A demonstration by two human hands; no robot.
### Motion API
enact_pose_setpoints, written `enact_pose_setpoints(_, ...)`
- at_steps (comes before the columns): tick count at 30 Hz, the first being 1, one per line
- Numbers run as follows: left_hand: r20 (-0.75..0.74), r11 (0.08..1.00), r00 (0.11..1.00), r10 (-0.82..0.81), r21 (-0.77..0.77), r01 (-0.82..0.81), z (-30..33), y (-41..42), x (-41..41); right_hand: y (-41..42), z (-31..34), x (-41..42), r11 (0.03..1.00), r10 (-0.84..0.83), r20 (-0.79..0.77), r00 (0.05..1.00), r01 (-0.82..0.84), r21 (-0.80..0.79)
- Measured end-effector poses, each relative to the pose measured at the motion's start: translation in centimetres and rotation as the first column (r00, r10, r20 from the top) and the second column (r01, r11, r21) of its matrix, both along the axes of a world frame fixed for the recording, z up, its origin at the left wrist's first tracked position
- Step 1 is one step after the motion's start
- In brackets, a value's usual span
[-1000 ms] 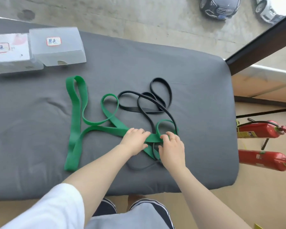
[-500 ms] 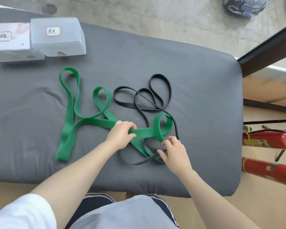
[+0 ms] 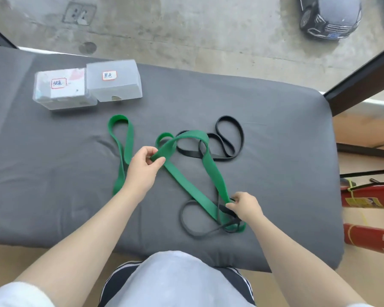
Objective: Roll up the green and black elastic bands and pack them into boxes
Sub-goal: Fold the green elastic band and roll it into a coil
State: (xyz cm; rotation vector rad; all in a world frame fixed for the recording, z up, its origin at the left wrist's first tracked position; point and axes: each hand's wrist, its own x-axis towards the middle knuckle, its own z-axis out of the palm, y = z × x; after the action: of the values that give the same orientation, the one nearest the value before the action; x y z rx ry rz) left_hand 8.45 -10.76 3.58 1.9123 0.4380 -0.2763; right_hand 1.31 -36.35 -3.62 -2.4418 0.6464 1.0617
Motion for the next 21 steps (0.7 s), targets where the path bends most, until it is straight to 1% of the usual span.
enact_pose_setpoints(1,0.002,1.0,1.0,0.0,0.003,0.0,0.0,0.6,-0.1,0.9,0.3,0.3,0.994,0.095,-0.038,0.995,-0.097,-0.048)
enact_pose_setpoints(2,0.005,1.0,1.0,-0.002,0.004,0.002,0.0,1.2,-0.2,1.7,0.4,0.4,0.98,0.172,-0.042,0.984,-0.175,-0.09)
enact_pose_setpoints(3,0.009,1.0,1.0,-0.008,0.002,0.008,-0.1,1.8,-0.3,2.4,0.5,0.5,0.972,0.203,-0.028,0.979,-0.205,-0.113)
enact_pose_setpoints(5,-0.002,1.0,1.0,-0.026,0.006,0.026,-0.4,2.8,-0.5,3.6,0.4,0.5,0.982,0.169,0.043,0.985,-0.164,-0.096)
enact_pose_setpoints(7,-0.046,0.996,0.998,-0.046,0.07,0.049,-1.2,3.6,-0.8,4.7,0.9,0.9,0.994,0.108,0.167,0.98,-0.109,-0.004)
enact_pose_setpoints(8,-0.076,0.99,0.995,-0.061,0.12,0.07,-1.5,3.9,-0.9,5.2,1.3,1.3,0.995,0.056,0.239,0.969,-0.073,0.061)
enact_pose_setpoints(9,-0.109,0.982,0.991,-0.078,0.161,0.095,-1.9,4.0,-1.1,5.8,2.0,1.7,0.989,-0.038,0.299,0.953,-0.007,0.15)
enact_pose_setpoints(10,-0.142,0.977,0.986,-0.092,0.178,0.117,-2.1,4.0,-1.4,6.4,3.1,2.2,0.958,-0.179,0.337,0.925,0.085,0.275)
enact_pose_setpoints(11,-0.167,0.974,0.98,-0.107,0.179,0.137,-2.3,3.8,-1.7,6.9,4.2,2.8,0.892,-0.34,0.342,0.876,0.185,0.413)
enact_pose_setpoints(12,-0.173,0.971,0.977,-0.127,0.179,0.158,-2.3,3.5,-2.0,7.4,5.2,3.4,0.805,-0.479,0.319,0.818,0.264,0.531)
enact_pose_setpoints(13,-0.164,0.965,0.974,-0.159,0.185,0.188,-2.3,3.1,-2.4,7.8,6.2,4.0,0.715,-0.584,0.279,0.762,0.321,0.621)
enact_pose_setpoints(14,-0.141,0.954,0.968,-0.207,0.19,0.232,-2.3,2.7,-2.7,8.3,7.0,4.6,0.644,-0.646,0.242,0.724,0.346,0.683)
enact_pose_setpoints(15,-0.109,0.943,0.959,-0.26,0.183,0.277,-2.2,2.2,-2.9,8.6,7.6,5.3,0.61,-0.668,0.228,0.708,0.347,0.712)
enact_pose_setpoints(16,-0.084,0.932,0.946,-0.313,0.163,0.323,-2.1,1.8,-3.1,8.9,8.0,5.8,0.617,-0.663,0.239,0.71,0.337,0.711)
enact_pose_setpoints(19,-0.089,0.879,0.881,-0.464,0.075,0.471,-2.1,0.3,-3.4,8.3,7.6,6.3,0.712,-0.608,0.287,0.74,0.349,0.609)
enact_pose_setpoints(20,-0.11,0.849,0.849,-0.516,0.063,0.524,-2.3,-0.1,-3.4,7.7,6.9,5.9,0.761,-0.575,0.299,0.762,0.364,0.538)
enact_pose_setpoints(21,-0.135,0.818,0.816,-0.562,0.054,0.572,-2.7,-0.6,-3.5,6.8,5.9,5.2,0.825,-0.521,0.316,0.793,0.373,0.425)
